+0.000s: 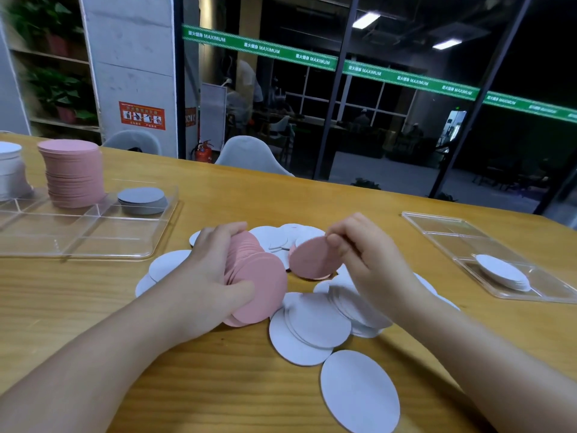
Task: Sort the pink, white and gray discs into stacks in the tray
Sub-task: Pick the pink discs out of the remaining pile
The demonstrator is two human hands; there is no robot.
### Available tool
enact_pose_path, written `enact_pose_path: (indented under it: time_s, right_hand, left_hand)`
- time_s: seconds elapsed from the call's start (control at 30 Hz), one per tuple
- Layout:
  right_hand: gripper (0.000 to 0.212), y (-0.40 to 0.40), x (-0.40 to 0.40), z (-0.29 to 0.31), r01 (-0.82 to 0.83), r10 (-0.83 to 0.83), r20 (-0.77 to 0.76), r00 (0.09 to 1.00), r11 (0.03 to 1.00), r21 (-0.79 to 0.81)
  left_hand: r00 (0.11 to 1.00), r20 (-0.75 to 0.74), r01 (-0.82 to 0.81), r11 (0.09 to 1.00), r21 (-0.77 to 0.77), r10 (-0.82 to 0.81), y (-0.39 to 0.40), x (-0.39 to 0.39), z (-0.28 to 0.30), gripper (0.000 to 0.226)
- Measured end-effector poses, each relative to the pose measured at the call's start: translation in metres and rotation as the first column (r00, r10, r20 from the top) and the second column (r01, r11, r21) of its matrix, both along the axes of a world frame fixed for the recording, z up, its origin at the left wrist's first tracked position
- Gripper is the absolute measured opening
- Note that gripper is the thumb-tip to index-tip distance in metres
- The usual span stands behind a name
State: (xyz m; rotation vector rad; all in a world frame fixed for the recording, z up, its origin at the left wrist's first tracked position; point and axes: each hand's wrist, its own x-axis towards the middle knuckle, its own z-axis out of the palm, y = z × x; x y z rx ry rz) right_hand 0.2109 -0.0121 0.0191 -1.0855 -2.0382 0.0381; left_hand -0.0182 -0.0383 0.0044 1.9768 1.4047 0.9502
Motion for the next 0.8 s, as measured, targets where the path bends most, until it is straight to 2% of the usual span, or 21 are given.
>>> enact_pose_path:
  time_s: [0.1, 0.17, 0.3, 0.4, 0.5, 0.63, 0.73, 0.8]
  right_hand:
    - [0.018, -0.006, -0.002, 0.004, -0.123, 0.118, -0.118, 0.986, 0.992, -0.031]
    - [0.020, -0.010, -0.007, 0.003, -0.191, 0.185, -0.107, 0.977, 0.980, -0.055]
    - [0.007, -0.009, -0.016, -0.004, -0.105, 0.111, 0.076, 0.991, 0.991, -0.077]
    - [0.008, -0.014, -0.018, -0.009, -0.086, 0.088, 0.014, 0.996, 0.991, -0.107]
    - [0.015, -0.020, -0.023, -0.011, -0.120, 0.118, -0.021, 0.993, 0.977, -0.176]
    - [0.012, -0.020, -0.024, -0.010, -0.180, 0.158, -0.105, 0.982, 0.953, -0.246]
    - [0.014, -0.012, -0.017, -0.007, -0.062, 0.046, -0.073, 0.996, 0.971, -0.229]
    - [0.007, -0.003, -0.013, -0.007, 0.086, -0.069, 0.087, 0.994, 0.975, -0.203]
  left_hand:
    - [1.000, -0.018, 0.003, 1.000, 0.002, -0.003, 0.000, -0.001, -0.001, 0.083]
    - [0.999, -0.033, 0.008, 1.000, 0.000, -0.008, 0.001, -0.003, -0.002, 0.081]
    - [0.992, -0.114, 0.050, 0.999, -0.020, -0.052, 0.002, -0.006, -0.003, 0.084]
    - [0.984, -0.156, 0.074, 0.996, -0.050, -0.081, 0.003, -0.007, -0.003, 0.086]
    - [0.982, -0.165, 0.078, 0.995, -0.061, -0.087, 0.002, -0.008, -0.002, 0.090]
    - [0.979, -0.187, 0.070, 0.997, -0.038, -0.076, 0.003, -0.011, -0.002, 0.090]
    - [0.981, -0.173, 0.079, 0.996, -0.034, -0.084, 0.003, -0.011, -0.001, 0.088]
    - [0.983, -0.161, 0.080, 0.996, -0.034, -0.084, 0.003, -0.011, -0.001, 0.086]
